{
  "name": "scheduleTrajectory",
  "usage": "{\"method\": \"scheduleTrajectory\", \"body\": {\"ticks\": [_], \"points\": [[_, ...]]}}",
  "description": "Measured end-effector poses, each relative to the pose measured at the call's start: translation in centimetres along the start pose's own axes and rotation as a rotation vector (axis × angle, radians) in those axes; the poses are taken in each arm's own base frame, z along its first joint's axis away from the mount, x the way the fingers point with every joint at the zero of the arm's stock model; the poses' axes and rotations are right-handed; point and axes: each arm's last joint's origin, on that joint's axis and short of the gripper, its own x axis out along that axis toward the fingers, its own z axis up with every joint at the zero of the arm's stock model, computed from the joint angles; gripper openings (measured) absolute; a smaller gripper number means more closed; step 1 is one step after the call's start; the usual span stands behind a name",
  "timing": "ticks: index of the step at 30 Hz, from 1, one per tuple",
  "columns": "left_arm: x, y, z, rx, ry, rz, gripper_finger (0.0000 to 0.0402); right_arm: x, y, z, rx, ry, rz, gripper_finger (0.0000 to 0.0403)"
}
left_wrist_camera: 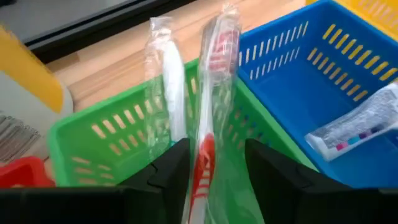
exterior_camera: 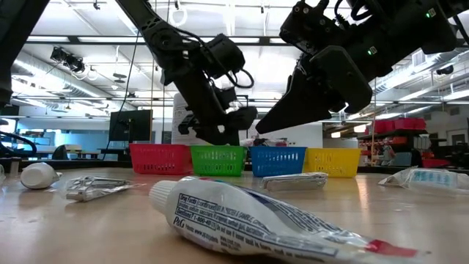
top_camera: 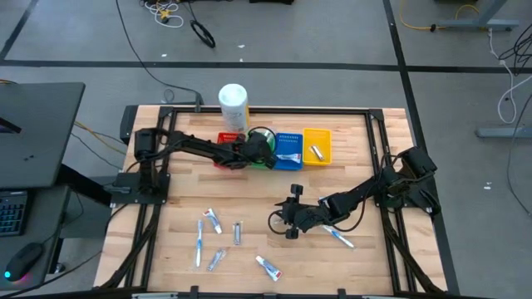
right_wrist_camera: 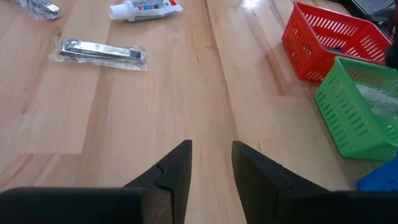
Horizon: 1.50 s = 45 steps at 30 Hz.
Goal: Pick & Place Travel size toiletries
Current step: Put the orange toothbrush into the green bin, then put the white toothpaste into the blue bin
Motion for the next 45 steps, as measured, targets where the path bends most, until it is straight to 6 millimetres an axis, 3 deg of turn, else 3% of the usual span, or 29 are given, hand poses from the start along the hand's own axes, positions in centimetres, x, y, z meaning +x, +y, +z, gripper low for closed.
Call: {"method": "scheduleTrajectory", "body": {"ticks": [7, 14, 19, 25, 36, 45], "points": [[-2.8, 0.9, 2.1, 0.020, -0.028, 0.035, 0.0136, 0.0, 0.0, 0.0, 0.000, 0.000, 0.000, 0.0122], [-9.9, 0.6, 3.8, 0.214, -0.005, -0.168, 0.0110, 0.0, 0.0, 0.0, -0.031, 0.001, -0.001, 0.0122], [-15.7, 0.0, 3.0, 0.339, 0.004, -0.297, 0.0106, 0.2, -0.2, 0.0, -0.026, 0.013, 0.066, 0.0123], [-20.1, -0.8, 0.5, 0.400, 0.047, -0.358, 0.0106, 0.6, -0.5, -0.2, 0.033, 0.055, 0.213, 0.0145], [-22.7, -2.6, -3.9, 0.495, 0.111, -0.396, 0.0106, 0.3, -0.9, -2.3, 0.036, 0.279, 0.183, 0.0183], [-22.9, -2.9, -4.3, 0.505, 0.073, -0.374, 0.0106, 0.3, -0.6, -2.1, 0.052, 0.262, 0.237, 0.0184]]}}
